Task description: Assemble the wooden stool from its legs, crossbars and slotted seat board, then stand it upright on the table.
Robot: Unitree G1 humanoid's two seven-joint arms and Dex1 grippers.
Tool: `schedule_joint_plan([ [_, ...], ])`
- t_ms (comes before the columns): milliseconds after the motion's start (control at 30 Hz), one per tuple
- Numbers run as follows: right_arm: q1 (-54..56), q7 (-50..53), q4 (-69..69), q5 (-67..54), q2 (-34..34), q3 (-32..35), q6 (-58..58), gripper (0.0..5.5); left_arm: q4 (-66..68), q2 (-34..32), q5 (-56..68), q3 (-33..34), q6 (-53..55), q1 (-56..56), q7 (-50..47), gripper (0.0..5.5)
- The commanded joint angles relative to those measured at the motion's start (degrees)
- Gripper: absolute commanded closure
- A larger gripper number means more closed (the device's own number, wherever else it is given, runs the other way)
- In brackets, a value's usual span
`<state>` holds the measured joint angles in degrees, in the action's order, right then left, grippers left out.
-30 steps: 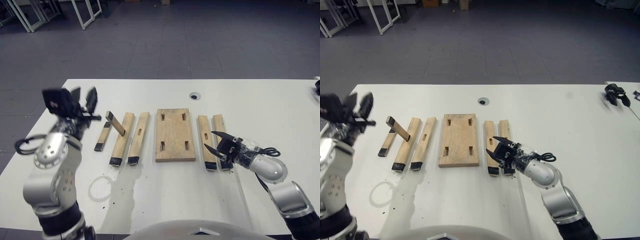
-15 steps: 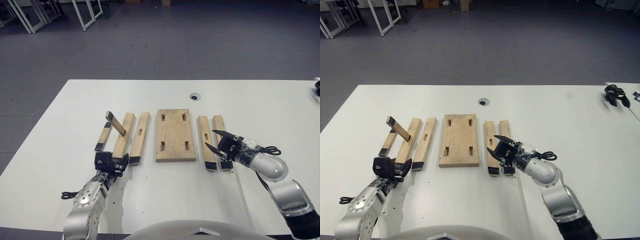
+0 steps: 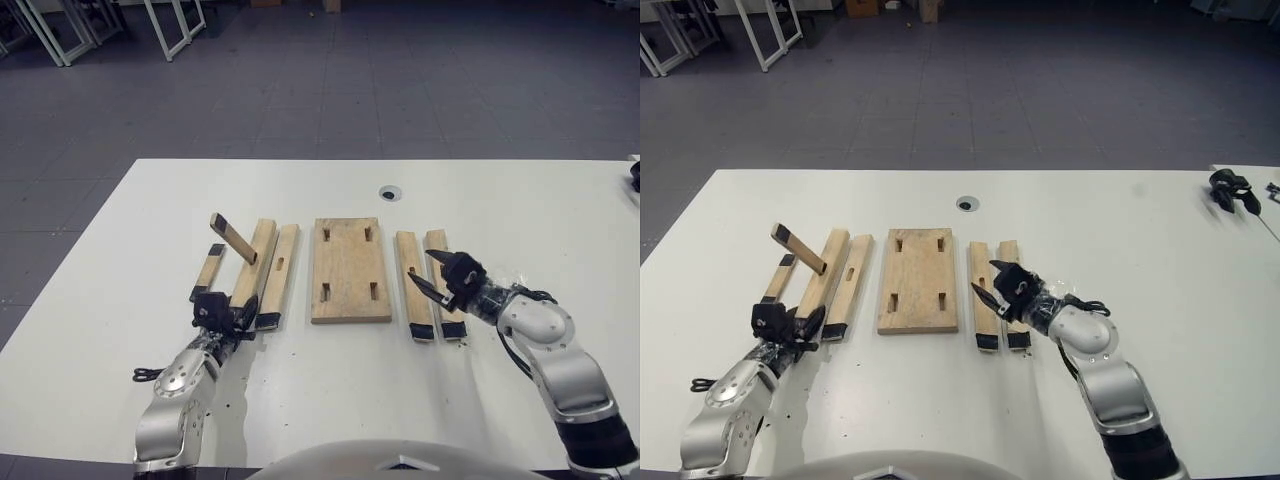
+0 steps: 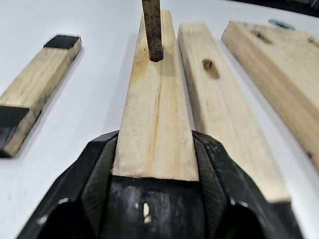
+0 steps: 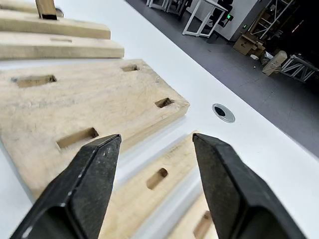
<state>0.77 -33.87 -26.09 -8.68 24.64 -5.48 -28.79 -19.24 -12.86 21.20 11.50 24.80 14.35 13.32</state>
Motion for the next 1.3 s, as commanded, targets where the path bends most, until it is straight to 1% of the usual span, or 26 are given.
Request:
schedule_joint_plan([
  [33,7.02,1.2,-1.49,-15.96,-6.32,6.43,-17.53,2.0,-7.62,1.47,14.26,3.94,3.6,-11.68,0.63,3.46],
  [167,15.51,4.64,3.25,-37.48,-13.75,16.96,-38.65,1.35,-10.71,0.37,34.62,4.04,13.93,-16.13,2.38,3.46],
  [200,17.99,5.53,5.72,-43.89,-15.0,20.21,-42.64,1.32,-11.28,-0.84,41.14,3.86,16.87,-16.4,3.38,3.46],
  [300,23.66,7.65,12.0,-56.29,-15.84,26.32,-49.54,1.32,-11.54,-4.53,55.34,3.9,22.94,-16.85,5.18,3.47],
  [400,27.85,11.04,17.74,-64.59,-15.26,28.58,-53.56,1.32,-11.79,-8.91,64.58,3.39,26.53,-16.85,7.28,3.47],
  [500,29.74,14.18,20.5,-72.46,-14.93,28.11,-54.59,1.32,-12.05,-11.4,67.46,1.89,27.39,-17.04,7.54,3.47],
  [600,30.84,16.0,21.34,-80.04,-13.81,26.21,-53.24,1.32,-12.19,-12.94,68.05,0.29,27.37,-16.89,7.61,3.47],
  [700,31.55,16.9,21.17,-84.06,-12.34,23.63,-51.38,1.32,-12.22,-13.77,68.03,-0.85,27.0,-16.35,8.06,3.47],
  [767,31.87,17.72,21.07,-84.64,-11.62,22.06,-49.8,1.32,-12.51,-14.41,68.24,-1.29,26.98,-15.93,8.67,3.47],
  [800,31.87,17.88,20.93,-84.32,-11.19,21.16,-49.07,1.51,-12.64,-14.65,68.43,-1.38,26.92,-15.75,8.85,3.47],
  [833,31.73,17.95,20.63,-84.13,-10.72,20.32,-48.46,1.59,-12.74,-14.9,68.71,-1.42,26.82,-15.62,8.92,3.47],
  [1167,31.23,13.96,18.79,-82.76,-5.72,15.79,-44.8,3.46,-12.31,-17.92,70.61,-1.23,26.06,-15.27,9.75,3.47],
  [1267,32.13,12.46,19.7,-81.12,-4.48,15.6,-43.12,3.47,-12.46,-18.33,69.91,-1.36,25.58,-15.41,10.95,3.47],
  [1300,32.55,12.08,20.15,-80.44,-4.14,15.68,-42.48,3.47,-12.45,-18.29,69.42,-1.36,25.3,-15.57,11.19,3.09],
])
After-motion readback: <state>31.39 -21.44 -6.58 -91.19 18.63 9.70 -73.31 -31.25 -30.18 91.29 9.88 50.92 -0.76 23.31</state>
